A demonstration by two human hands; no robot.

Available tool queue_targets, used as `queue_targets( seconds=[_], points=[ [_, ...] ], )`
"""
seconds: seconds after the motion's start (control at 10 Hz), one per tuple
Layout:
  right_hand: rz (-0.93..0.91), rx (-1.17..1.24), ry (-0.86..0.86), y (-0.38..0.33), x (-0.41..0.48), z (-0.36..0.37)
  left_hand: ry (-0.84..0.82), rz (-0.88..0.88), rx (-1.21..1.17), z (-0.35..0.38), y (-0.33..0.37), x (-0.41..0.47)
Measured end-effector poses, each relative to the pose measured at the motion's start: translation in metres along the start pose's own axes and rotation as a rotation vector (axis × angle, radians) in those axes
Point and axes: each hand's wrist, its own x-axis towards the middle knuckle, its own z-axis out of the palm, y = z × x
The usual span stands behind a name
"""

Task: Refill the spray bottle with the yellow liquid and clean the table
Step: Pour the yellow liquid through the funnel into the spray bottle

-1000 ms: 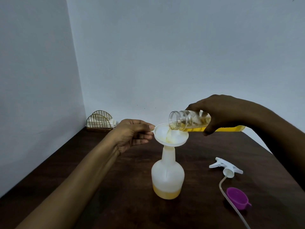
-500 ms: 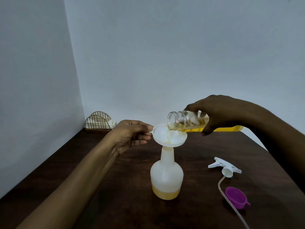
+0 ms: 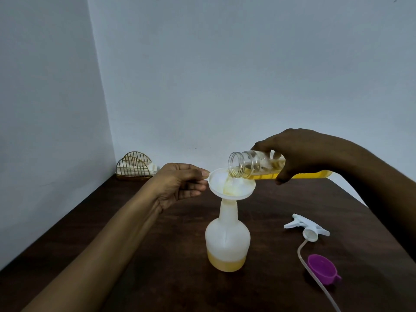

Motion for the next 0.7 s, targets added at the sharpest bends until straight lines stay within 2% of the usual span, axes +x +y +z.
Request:
queue_targets(
  seconds=[0.7],
  points=[
    [0.008, -0.018, -0.025, 0.0023, 0.004, -0.0006, 0.001, -0.003, 0.004, 0.0002, 0.0, 0.0]
  ],
)
